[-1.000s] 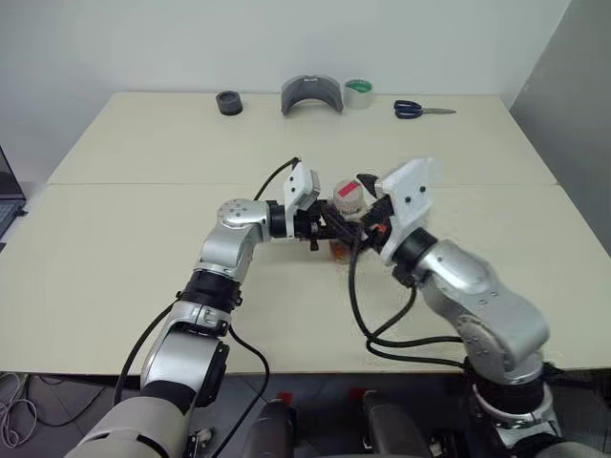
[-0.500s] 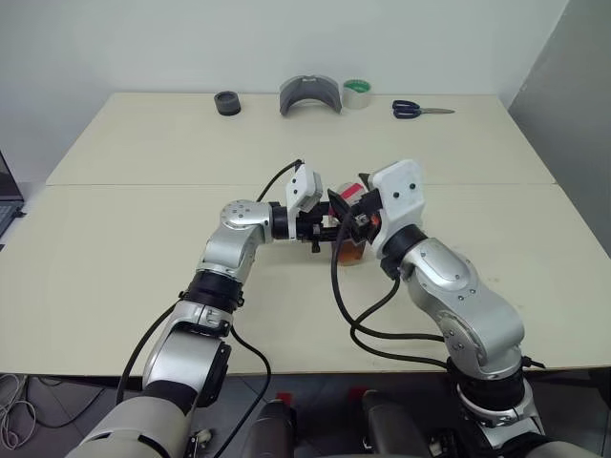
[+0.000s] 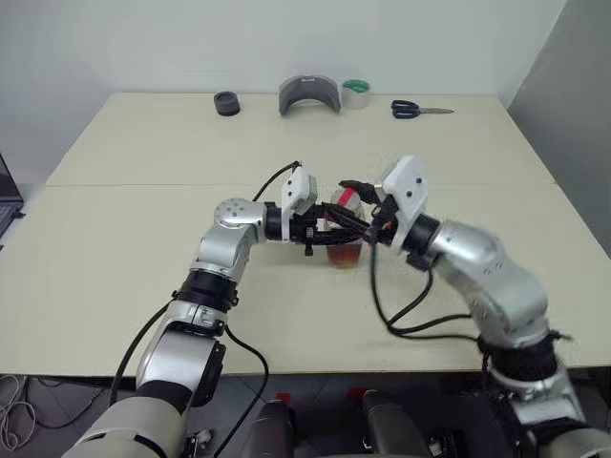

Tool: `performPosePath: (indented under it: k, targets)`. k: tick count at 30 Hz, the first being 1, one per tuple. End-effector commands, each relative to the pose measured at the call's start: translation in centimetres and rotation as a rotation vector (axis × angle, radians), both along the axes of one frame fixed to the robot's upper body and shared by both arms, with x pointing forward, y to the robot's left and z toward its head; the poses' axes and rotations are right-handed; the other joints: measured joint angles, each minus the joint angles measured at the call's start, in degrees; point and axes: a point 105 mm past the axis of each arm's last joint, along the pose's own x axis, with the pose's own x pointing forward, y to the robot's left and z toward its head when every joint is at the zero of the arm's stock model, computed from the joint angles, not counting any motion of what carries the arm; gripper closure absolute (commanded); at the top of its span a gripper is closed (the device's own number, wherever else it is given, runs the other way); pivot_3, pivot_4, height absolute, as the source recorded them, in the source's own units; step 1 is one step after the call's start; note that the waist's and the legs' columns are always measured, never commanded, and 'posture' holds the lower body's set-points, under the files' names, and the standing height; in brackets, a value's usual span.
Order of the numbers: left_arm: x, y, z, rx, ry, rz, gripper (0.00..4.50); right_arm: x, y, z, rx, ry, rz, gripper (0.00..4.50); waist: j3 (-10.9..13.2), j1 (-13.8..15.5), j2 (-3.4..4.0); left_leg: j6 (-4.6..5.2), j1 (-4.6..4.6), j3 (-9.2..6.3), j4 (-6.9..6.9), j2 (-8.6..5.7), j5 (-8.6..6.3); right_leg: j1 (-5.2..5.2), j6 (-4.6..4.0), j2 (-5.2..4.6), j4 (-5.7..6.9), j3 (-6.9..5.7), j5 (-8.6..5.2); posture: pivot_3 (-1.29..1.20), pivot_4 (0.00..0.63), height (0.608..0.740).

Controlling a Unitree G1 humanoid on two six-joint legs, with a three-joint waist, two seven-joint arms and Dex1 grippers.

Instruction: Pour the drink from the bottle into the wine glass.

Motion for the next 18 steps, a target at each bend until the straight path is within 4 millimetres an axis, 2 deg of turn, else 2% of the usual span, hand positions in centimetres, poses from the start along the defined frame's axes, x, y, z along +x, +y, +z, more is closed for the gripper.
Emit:
performPosePath:
  k: [1, 4, 9, 11, 18]
  targets:
    - [0.0, -0.1, 2.7, -0.033, -0.083, -0.019, 2.68, -0.3, -0.2, 0.4, -0.050, 0.053, 0.197, 2.62, 0.0, 0.0, 0.00, 0.00, 0.00, 0.00, 0.00, -0.01, 0.00, 0.00, 0.00, 0.00, 0.01, 0.00, 0.00, 0.00, 0.150, 0.740]
    - [0.1, -0.1, 2.8, -0.037, -0.090, -0.012, 2.68, 0.1, -0.5, 0.4, -0.055, 0.068, 0.205, 2.62, 0.0, 0.0, 0.00, 0.00, -0.01, -0.02, 0.00, -0.01, 0.00, 0.00, 0.00, -0.01, 0.00, 0.00, 0.00, 0.00, 0.150, 0.740]
    - [-0.1, -0.1, 2.5, -0.032, -0.095, -0.011, 2.69, 0.5, -1.1, 1.2, 0.000, 0.010, 0.129, 0.91, 0.0, 0.1, 0.00, 0.00, -0.02, -0.02, 0.01, -0.01, 0.00, -0.01, 0.00, -0.05, 0.00, 0.00, 0.00, 0.00, 0.150, 0.740]
    - [-0.1, -0.1, 2.5, -0.031, -0.096, -0.009, 2.69, -0.2, -1.4, 2.0, 0.040, -0.007, 0.090, 0.26, 0.0, 0.1, 0.00, -0.01, -0.04, -0.02, 0.01, -0.02, 0.00, -0.01, 0.00, -0.06, 0.01, 0.01, 0.00, 0.00, 0.150, 0.740]
    - [0.0, 0.0, 2.4, -0.025, -0.099, -0.012, 2.69, -1.5, -0.8, 2.0, 0.103, -0.043, -0.028, 0.21, 0.0, 0.1, 0.00, -0.01, -0.04, -0.03, 0.01, -0.01, 0.00, -0.04, 0.00, -0.07, 0.02, 0.02, 0.00, 0.00, 0.150, 0.740]
